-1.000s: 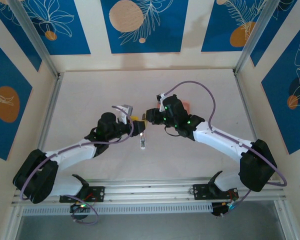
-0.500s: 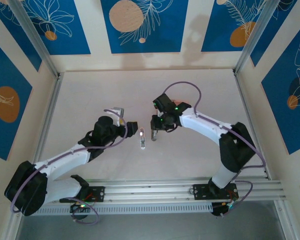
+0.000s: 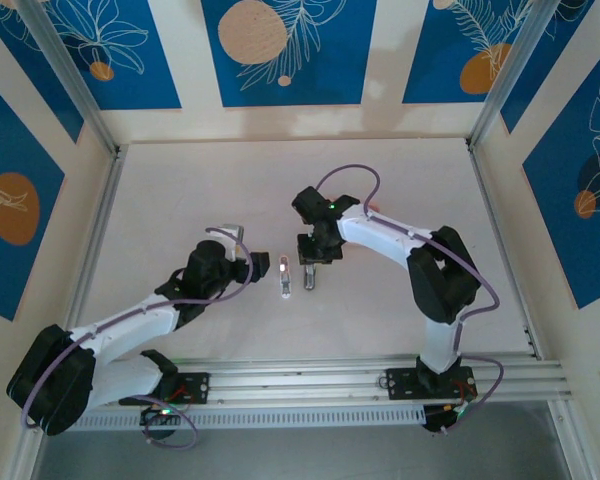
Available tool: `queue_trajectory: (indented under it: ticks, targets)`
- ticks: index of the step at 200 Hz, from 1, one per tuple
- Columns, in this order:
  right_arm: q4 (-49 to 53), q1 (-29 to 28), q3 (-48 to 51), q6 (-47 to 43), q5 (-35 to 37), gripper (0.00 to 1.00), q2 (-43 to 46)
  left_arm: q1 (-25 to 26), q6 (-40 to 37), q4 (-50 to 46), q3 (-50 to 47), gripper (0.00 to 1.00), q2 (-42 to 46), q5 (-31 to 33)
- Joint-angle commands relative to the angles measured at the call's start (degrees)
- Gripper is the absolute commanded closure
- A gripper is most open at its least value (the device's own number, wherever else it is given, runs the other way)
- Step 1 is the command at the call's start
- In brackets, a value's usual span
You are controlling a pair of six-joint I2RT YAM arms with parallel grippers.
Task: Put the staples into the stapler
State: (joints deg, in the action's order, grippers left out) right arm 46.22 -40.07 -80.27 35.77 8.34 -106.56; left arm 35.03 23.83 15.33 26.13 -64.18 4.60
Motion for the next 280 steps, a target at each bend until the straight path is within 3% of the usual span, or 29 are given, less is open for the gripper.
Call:
queue_trajectory:
  ticks: [1, 86, 165, 280]
  targets:
    - [2.98, -0.44, -2.27, 0.89, -1.31, 0.84, -1.99, -0.67, -0.90, -0.56, -0.89, 0.15, 0.88, 0.74]
    - [3.26, 0.07, -4.71, 0.53, -2.09, 0.83, -6.36, -1.55, -1.07, 0.84, -1.96, 0.15, 1.57, -0.02]
    - [2.67, 0.61, -5.85, 0.72, -1.94, 0.76, -8.24, -2.13, -0.92, 1.01, -2.41, 0.15, 1.69, -0.56]
    - [3.58, 0.17, -6.71, -0.02, 0.60, 0.47, -2.38, -2.68, -0.54, 0.49, -2.11, 0.15, 2.04, -0.28]
